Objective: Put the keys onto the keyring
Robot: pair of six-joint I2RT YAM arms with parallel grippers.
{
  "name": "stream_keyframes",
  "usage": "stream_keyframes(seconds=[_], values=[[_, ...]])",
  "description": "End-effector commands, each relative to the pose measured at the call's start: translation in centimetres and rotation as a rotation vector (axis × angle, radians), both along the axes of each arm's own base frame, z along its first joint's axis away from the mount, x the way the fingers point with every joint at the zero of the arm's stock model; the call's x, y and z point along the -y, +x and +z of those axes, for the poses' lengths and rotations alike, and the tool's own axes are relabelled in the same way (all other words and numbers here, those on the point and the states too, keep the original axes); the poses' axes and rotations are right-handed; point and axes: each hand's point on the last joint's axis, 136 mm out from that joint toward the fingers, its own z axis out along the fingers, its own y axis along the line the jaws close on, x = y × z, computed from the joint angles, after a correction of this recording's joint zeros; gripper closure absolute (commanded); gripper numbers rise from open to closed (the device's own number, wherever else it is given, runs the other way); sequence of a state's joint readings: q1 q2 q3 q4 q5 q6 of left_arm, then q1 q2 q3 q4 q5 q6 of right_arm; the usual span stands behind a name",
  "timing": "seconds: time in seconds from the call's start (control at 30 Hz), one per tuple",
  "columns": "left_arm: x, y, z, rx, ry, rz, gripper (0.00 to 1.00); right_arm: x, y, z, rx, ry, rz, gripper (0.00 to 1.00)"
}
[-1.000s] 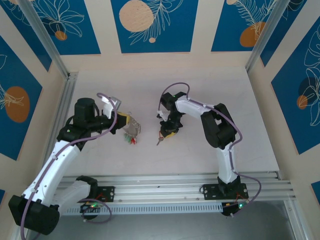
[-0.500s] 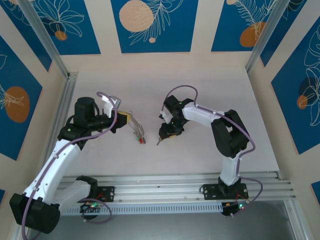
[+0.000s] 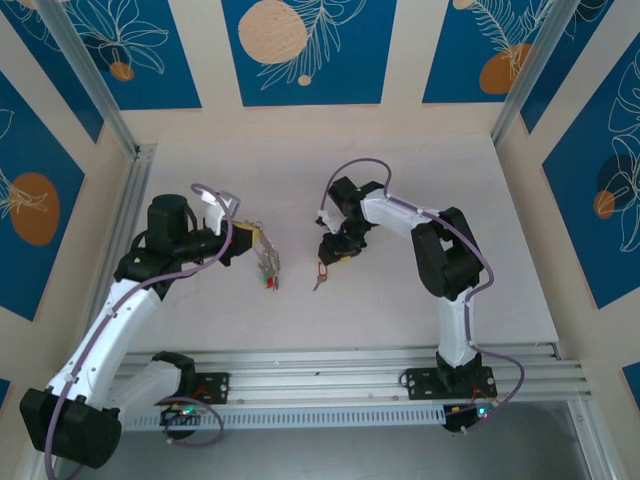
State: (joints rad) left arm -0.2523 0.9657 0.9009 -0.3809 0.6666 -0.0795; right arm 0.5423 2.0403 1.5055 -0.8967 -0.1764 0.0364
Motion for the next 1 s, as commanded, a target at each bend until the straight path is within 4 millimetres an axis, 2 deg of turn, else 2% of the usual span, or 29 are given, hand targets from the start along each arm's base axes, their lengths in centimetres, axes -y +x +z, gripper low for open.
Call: stream_keyframes(seconds=[0.0, 0.63, 0.97], values=[[0.1, 0.0, 1.9, 0.063, -0.052, -0.020, 1.00, 0.0, -2.3, -0.5, -0.081, 0.016, 0.039, 0.58], [-0.2, 0.1, 2.2, 0.060, -0.072, -0.010, 1.00, -0.8, -2.5, -2.5, -0.095, -0.023, 0.083, 0.65], [-0.3, 0.2, 2.2, 0.059, -0.076, -0.008, 1.00, -1.4, -2.6, -2.3, -0.091, 0.000, 0.095, 0.77]])
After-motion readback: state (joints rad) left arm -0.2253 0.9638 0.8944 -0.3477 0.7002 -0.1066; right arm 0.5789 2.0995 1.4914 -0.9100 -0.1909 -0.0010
